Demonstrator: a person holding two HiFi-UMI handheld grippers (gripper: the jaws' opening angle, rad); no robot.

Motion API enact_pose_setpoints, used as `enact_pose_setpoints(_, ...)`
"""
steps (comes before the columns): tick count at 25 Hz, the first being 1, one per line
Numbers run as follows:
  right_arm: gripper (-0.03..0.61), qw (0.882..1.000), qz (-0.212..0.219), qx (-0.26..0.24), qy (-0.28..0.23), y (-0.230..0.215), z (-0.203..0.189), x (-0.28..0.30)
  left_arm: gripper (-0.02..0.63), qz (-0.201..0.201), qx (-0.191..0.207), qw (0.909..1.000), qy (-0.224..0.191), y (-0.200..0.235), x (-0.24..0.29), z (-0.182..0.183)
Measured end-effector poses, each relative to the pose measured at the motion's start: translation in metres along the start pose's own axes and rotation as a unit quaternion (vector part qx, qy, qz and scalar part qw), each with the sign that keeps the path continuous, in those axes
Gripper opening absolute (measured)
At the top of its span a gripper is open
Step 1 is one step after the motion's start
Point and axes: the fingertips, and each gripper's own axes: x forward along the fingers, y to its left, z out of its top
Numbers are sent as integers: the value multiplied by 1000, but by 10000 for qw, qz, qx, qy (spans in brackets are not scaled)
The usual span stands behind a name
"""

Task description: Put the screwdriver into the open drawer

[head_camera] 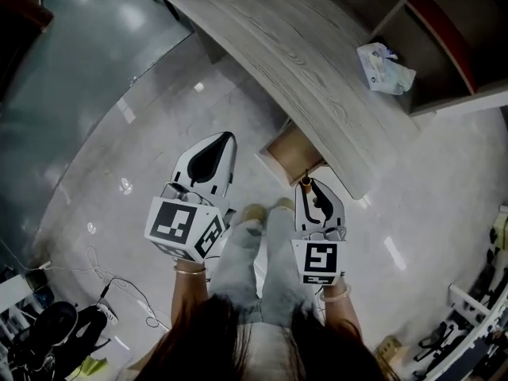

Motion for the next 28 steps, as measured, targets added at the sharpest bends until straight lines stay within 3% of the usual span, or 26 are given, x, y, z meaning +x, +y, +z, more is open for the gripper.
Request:
enact_pose_setpoints(15, 86, 9964, 639, -211, 523, -2, -86, 63, 15, 924, -406, 9947, 171, 33, -1, -72)
enact_pose_setpoints(28, 86, 9945, 688, -227, 758, 1, -129, 119, 15, 1191, -317, 9914, 440, 62, 3, -121)
